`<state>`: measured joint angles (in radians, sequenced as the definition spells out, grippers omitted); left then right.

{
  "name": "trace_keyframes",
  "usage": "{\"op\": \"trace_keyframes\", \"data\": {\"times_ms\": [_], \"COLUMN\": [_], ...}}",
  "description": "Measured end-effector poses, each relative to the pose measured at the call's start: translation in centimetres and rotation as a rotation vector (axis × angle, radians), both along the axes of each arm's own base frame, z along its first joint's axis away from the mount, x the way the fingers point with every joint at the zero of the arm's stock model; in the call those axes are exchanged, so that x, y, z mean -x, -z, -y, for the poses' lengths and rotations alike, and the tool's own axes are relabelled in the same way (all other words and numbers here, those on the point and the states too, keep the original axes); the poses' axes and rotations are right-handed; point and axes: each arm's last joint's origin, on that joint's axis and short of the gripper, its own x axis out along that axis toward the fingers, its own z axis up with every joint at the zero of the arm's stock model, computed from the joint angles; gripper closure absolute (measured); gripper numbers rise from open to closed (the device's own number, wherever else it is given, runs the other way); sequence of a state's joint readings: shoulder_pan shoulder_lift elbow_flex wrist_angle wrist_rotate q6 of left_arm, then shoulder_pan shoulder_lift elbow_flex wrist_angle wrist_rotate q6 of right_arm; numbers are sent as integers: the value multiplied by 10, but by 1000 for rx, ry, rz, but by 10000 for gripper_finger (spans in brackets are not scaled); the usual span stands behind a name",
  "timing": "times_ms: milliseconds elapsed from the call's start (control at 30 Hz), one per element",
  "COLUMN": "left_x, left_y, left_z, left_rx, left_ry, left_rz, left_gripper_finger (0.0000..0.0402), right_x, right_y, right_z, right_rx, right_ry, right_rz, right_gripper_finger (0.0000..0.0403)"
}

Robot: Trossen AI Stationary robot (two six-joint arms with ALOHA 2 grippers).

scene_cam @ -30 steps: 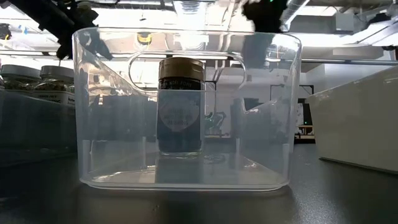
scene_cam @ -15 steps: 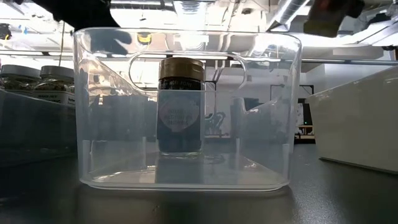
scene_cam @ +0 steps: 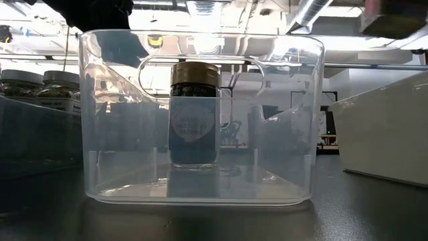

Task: Sort spices by type
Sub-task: Put the top red seasoning can into the white bin

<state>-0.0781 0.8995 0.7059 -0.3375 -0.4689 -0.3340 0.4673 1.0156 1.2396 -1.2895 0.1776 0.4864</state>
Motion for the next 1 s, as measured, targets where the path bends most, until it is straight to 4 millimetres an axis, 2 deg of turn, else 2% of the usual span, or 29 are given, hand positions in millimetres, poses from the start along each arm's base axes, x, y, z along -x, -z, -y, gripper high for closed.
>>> {"op": "trace_keyframes", "data": {"times_ms": [267, 500, 733, 1000], "left_x": [1, 2, 2, 2], "left_y": [-1, 0, 0, 0], "left_z": [8, 7, 7, 7], "left_rx": [-30, -64, -73, -72], "left_ry": [58, 77, 82, 82], "left_rz": [-11, -35, -38, -36], "left_gripper_finger": [150, 150, 150, 150], "right_x": [-15, -35, -55, -61], "right_y": [30, 63, 91, 118], "right_z": [-64, -114, -139, -145], "right_rx": [3, 32, 33, 31], "right_ry": [-8, 19, 23, 38], "right_rz": [-143, -102, -120, -129], "right_gripper_finger": [179, 175, 177, 178]}}
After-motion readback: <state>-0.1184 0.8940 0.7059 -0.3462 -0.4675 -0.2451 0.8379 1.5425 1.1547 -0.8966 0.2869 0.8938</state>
